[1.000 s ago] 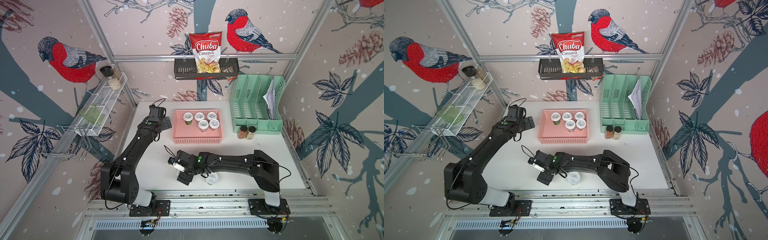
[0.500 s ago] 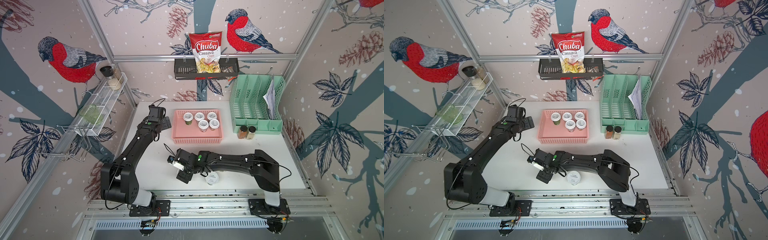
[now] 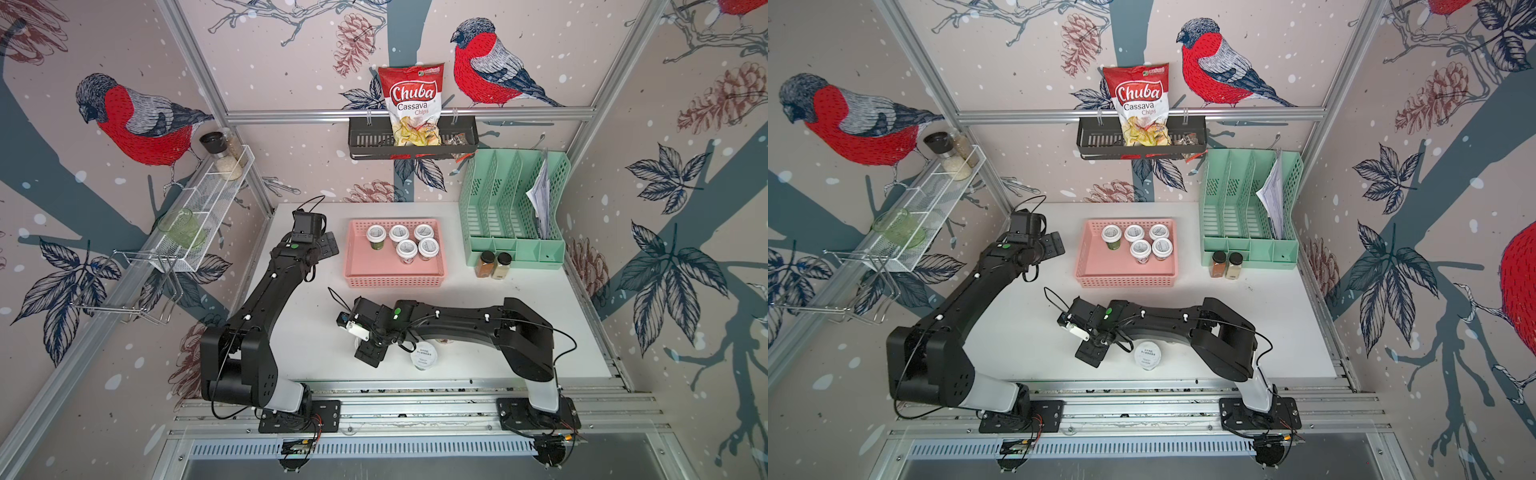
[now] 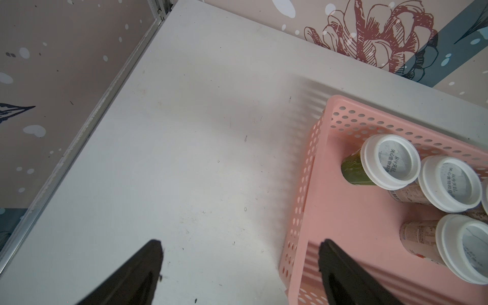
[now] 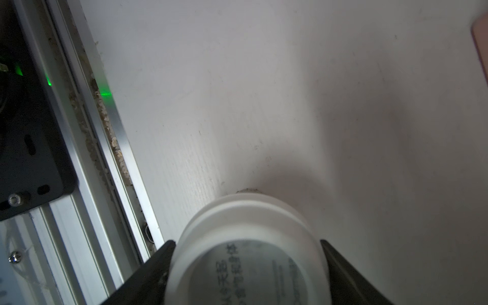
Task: Put the yogurt in the basket
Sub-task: Pick up the yogurt from the center of the board.
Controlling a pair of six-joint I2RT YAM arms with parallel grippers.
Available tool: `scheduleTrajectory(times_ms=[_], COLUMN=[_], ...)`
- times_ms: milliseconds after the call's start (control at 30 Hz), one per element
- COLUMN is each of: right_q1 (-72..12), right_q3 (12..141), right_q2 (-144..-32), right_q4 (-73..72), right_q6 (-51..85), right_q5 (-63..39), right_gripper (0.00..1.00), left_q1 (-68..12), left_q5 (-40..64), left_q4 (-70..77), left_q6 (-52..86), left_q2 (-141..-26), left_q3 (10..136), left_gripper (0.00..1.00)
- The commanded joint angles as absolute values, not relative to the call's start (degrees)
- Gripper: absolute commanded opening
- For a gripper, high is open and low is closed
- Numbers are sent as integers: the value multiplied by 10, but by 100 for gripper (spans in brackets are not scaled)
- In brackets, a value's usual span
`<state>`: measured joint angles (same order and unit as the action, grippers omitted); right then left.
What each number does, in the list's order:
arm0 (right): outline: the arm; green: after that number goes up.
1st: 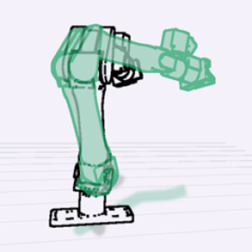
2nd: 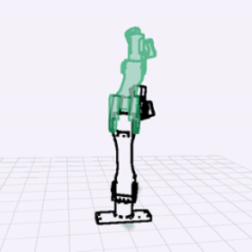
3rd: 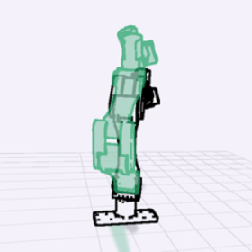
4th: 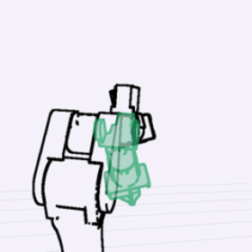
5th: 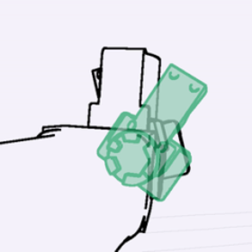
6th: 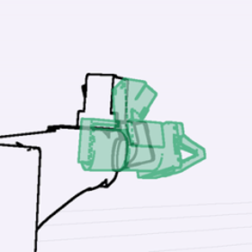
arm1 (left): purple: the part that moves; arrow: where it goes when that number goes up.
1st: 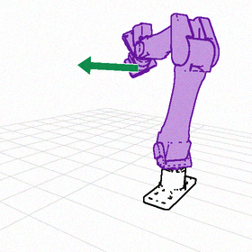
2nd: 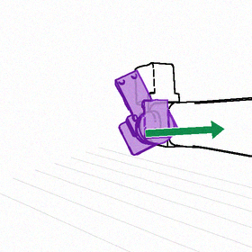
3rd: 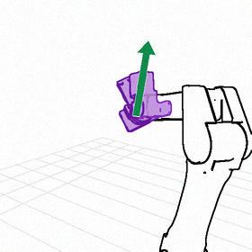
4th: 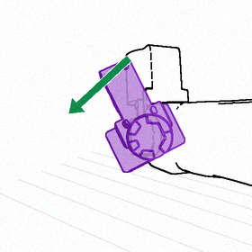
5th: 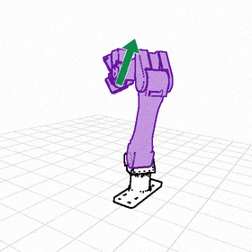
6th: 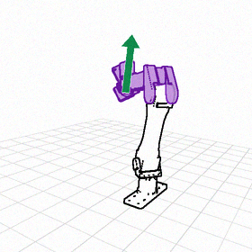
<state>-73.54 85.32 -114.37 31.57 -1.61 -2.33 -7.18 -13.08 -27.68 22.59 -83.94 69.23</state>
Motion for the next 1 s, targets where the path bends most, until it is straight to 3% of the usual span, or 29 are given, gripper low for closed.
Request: scheduleTrajectory(times_ms=[0,567,967], right_q1=[-734,-731,-682], right_q3=[859,865,931], right_q2=[-1144,-1132,-1120], right_q4=[315,323,369], right_q6=[-23,-20,-31], right_q5=[-31,-21,6], right_gripper=[82,72,72], left_q1=[-70,-70,-53], left_q5=[-127,-131,-128], left_q4=[-272,-272,-270], left_q6=[228,229,233], left_q2=[-837,-836,-829], left_q3=[694,695,694], left_gripper=[95,95,95])
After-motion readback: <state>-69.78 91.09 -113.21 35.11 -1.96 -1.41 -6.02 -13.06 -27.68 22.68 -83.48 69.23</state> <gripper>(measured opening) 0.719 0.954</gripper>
